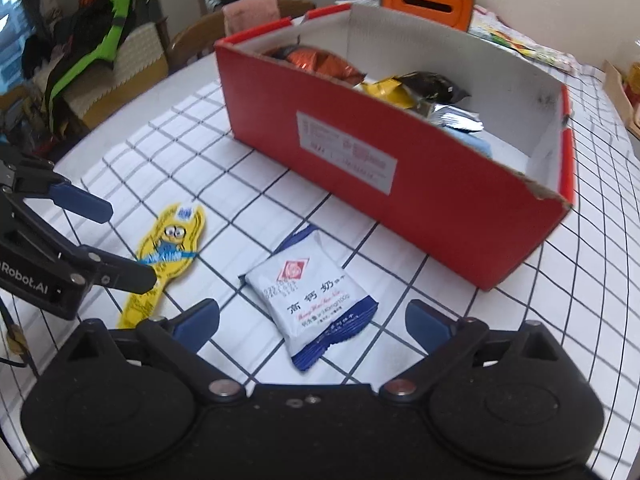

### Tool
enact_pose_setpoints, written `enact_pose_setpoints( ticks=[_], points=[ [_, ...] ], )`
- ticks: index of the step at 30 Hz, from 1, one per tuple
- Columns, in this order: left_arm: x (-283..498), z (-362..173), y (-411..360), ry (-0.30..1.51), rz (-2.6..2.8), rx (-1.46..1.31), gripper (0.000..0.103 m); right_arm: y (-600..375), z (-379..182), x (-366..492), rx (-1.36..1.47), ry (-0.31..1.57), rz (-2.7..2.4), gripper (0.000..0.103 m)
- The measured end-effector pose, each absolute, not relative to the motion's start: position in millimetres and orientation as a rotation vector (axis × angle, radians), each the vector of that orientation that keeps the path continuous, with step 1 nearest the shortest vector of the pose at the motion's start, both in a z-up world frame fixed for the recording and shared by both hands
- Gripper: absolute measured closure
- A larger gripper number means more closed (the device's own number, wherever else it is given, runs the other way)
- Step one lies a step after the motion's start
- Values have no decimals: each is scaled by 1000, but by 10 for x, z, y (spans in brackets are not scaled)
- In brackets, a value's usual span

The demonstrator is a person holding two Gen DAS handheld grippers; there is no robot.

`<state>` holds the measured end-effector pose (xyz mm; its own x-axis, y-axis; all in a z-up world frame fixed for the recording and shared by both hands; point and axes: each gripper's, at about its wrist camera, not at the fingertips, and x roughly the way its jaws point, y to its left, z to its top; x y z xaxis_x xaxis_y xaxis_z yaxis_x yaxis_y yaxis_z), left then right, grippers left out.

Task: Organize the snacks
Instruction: 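Withdraw both tools from the box toward the Minion stick and milk packet, then grasp the yellow Minion stick with left tool while right tool grasps white milk packet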

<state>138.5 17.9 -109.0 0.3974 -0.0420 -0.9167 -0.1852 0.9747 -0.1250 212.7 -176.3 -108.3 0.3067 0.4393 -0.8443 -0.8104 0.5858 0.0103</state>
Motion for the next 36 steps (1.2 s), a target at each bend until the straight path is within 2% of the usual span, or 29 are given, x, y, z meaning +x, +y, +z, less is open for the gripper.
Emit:
enact_pose_setpoints(
  ticks=[7,13,22,24,26,28,30,33,36],
  points=[
    [1397,-1186,121,1173,110,-203,18,-1633,-1190,2205,-538,930,895,12],
    [1424,-1231,122,1170,129,-174,34,-1547,-1247,2264,-566,933,908,18],
    [1458,-1295,151,1160,107,-125,42,-1519,-1304,2286,-537,933,895,23],
    [1462,-1295,163,1157,98,-122,45,-1524,-1310,2289,-511,943,895,28],
    [1459,-1293,173,1152,86,-117,53,-1531,-1310,2271,-498,943,886,31],
    [1451,-1289,171,1147,74,-114,53,-1531,-1303,2237,-496,937,879,35],
    [1441,-1290,183,1141,62,-117,53,-1533,-1293,2196,-491,932,868,44],
    [1430,-1289,206,1135,41,-124,53,-1539,-1289,2130,-480,928,850,50],
    [1428,-1292,239,1131,31,-135,53,-1555,-1282,2092,-457,934,820,52]
  ],
)
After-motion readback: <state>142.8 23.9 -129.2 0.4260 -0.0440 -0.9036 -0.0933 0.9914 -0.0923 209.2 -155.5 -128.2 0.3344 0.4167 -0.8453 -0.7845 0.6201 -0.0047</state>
